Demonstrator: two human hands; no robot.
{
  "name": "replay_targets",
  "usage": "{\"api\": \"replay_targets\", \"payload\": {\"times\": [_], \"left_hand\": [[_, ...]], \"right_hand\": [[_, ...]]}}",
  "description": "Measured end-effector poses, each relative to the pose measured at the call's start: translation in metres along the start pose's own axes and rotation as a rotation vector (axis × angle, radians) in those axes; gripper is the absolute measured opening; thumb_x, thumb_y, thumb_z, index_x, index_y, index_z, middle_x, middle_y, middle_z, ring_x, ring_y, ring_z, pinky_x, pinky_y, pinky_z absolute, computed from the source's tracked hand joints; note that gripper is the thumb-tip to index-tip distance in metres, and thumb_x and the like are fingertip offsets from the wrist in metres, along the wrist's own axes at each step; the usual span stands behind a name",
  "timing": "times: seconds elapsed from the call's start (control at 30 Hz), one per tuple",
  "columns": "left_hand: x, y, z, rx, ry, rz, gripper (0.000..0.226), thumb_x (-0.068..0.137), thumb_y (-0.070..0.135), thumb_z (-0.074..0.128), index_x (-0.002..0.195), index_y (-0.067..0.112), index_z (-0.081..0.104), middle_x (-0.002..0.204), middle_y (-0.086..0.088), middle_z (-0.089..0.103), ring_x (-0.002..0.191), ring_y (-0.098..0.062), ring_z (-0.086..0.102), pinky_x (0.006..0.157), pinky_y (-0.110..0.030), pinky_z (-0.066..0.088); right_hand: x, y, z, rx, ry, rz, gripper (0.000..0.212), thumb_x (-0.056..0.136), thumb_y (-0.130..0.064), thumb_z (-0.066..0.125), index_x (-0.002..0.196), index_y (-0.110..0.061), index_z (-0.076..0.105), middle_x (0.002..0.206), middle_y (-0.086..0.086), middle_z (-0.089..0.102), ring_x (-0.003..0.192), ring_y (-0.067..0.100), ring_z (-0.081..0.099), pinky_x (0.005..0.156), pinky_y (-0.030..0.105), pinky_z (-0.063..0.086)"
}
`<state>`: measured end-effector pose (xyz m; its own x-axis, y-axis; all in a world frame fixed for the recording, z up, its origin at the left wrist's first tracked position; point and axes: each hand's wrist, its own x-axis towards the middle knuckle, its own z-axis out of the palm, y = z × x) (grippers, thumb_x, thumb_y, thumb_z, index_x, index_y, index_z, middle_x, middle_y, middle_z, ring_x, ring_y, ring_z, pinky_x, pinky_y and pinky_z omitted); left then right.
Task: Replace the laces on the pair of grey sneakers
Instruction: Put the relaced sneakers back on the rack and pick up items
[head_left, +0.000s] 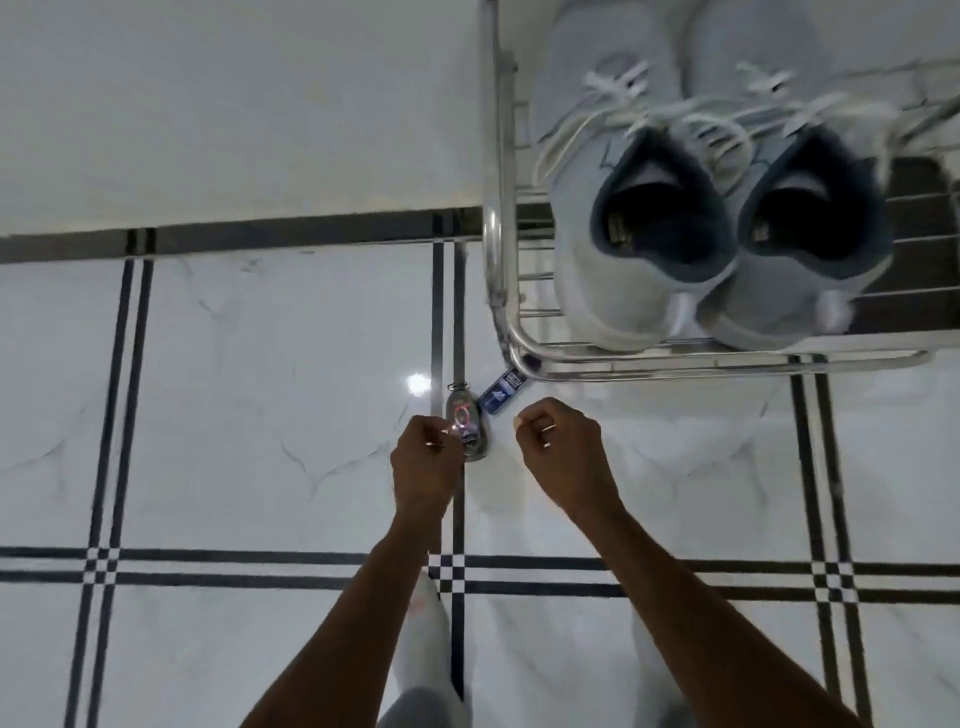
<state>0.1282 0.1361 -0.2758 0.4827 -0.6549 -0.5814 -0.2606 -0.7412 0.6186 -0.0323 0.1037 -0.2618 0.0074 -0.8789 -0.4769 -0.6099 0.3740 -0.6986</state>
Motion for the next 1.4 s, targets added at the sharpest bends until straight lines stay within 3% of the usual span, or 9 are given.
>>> {"api": "replay_targets", "payload": {"times": [0.17, 0.27, 0.37, 0.5, 0.73, 0.9, 1.13, 1.27, 1.4], "left_hand": [[0.064, -0.065, 0.042, 0.105, -0.054, 0.008, 0.048, 0.081, 0.042, 0.081, 0.112, 0.016, 0.058, 0.107, 0.000, 0.063, 0.097, -0.018, 0.062, 0.082, -0.031, 0.053], [0.101, -0.093, 0.072, 0.141, -0.033, 0.020, 0.073, 0.067, 0.055, 0.086, 0.121, 0.016, 0.057, 0.112, -0.003, 0.062, 0.101, -0.019, 0.062, 0.089, -0.041, 0.058], [0.124, -0.096, 0.086, 0.155, -0.036, 0.025, 0.074, 0.069, 0.042, 0.091, 0.126, 0.011, 0.055, 0.118, -0.006, 0.055, 0.109, -0.021, 0.054, 0.094, -0.039, 0.053], [0.138, -0.097, 0.092, 0.123, 0.012, 0.047, 0.055, 0.071, 0.033, 0.089, 0.116, 0.011, 0.064, 0.105, 0.001, 0.055, 0.100, -0.018, 0.058, 0.085, -0.029, 0.050], [0.107, -0.094, 0.051, 0.055, 0.070, 0.021, 0.039, 0.069, 0.025, 0.086, 0.100, 0.019, 0.062, 0.101, 0.002, 0.060, 0.096, -0.017, 0.060, 0.084, -0.033, 0.053], [0.062, -0.068, -0.007, 0.017, 0.098, -0.015, 0.033, 0.067, 0.032, 0.082, 0.092, 0.027, 0.060, 0.097, 0.001, 0.067, 0.089, -0.015, 0.065, 0.070, -0.026, 0.052], [-0.006, 0.035, -0.109, -0.105, 0.168, -0.011, 0.043, 0.075, 0.026, 0.083, 0.107, 0.020, 0.054, 0.092, 0.012, 0.063, 0.080, 0.002, 0.061, 0.067, -0.021, 0.052], [-0.041, 0.106, -0.176, -0.150, 0.223, 0.077, 0.038, 0.075, 0.027, 0.083, 0.103, 0.023, 0.057, 0.092, 0.013, 0.064, 0.079, 0.003, 0.062, 0.063, -0.017, 0.048], [-0.065, 0.186, -0.240, -0.156, 0.292, 0.233, 0.023, 0.076, 0.023, 0.081, 0.082, 0.026, 0.060, 0.076, 0.007, 0.064, 0.068, 0.006, 0.062, 0.055, -0.015, 0.049]], "right_hand": [[0.073, 0.057, 0.093, 0.098, -0.096, 0.440, 0.078, 0.079, -0.063, 0.069, 0.133, -0.009, 0.056, 0.130, 0.009, 0.064, 0.111, 0.027, 0.067, 0.095, 0.042, 0.056], [0.116, 0.072, 0.131, 0.186, 0.074, 0.431, 0.083, 0.070, -0.066, 0.074, 0.127, -0.007, 0.057, 0.122, 0.011, 0.067, 0.107, 0.029, 0.068, 0.086, 0.046, 0.060], [0.146, 0.078, 0.161, 0.220, 0.217, 0.447, 0.099, 0.062, -0.067, 0.075, 0.140, -0.012, 0.047, 0.128, 0.011, 0.062, 0.112, 0.031, 0.064, 0.085, 0.049, 0.060], [0.170, 0.085, 0.174, 0.212, 0.286, 0.540, 0.068, 0.074, -0.037, 0.077, 0.128, -0.003, 0.054, 0.120, 0.015, 0.067, 0.108, 0.034, 0.066, 0.089, 0.045, 0.058], [0.113, 0.080, 0.151, 0.179, 0.042, 0.568, 0.043, 0.075, -0.032, 0.080, 0.105, -0.005, 0.066, 0.098, 0.010, 0.072, 0.077, 0.022, 0.071, 0.063, 0.045, 0.064], [0.039, 0.041, 0.118, 0.131, -0.115, 0.467, 0.017, 0.082, -0.026, 0.078, 0.088, -0.019, 0.063, 0.086, 0.005, 0.071, 0.075, 0.020, 0.071, 0.074, 0.044, 0.063], [-0.028, -0.085, 0.053, 0.195, -0.153, 0.201, 0.024, 0.089, -0.025, 0.074, 0.107, -0.024, 0.058, 0.092, -0.009, 0.065, 0.076, 0.003, 0.064, 0.062, 0.013, 0.049], [-0.049, -0.180, 0.021, 0.257, -0.118, 0.018, 0.026, 0.089, -0.023, 0.074, 0.109, -0.025, 0.059, 0.100, -0.008, 0.068, 0.091, 0.011, 0.067, 0.077, 0.021, 0.053], [-0.058, -0.277, -0.020, 0.282, -0.078, -0.153, 0.024, 0.089, -0.022, 0.073, 0.106, -0.028, 0.058, 0.095, -0.017, 0.065, 0.087, 0.001, 0.064, 0.069, 0.012, 0.047]]}}
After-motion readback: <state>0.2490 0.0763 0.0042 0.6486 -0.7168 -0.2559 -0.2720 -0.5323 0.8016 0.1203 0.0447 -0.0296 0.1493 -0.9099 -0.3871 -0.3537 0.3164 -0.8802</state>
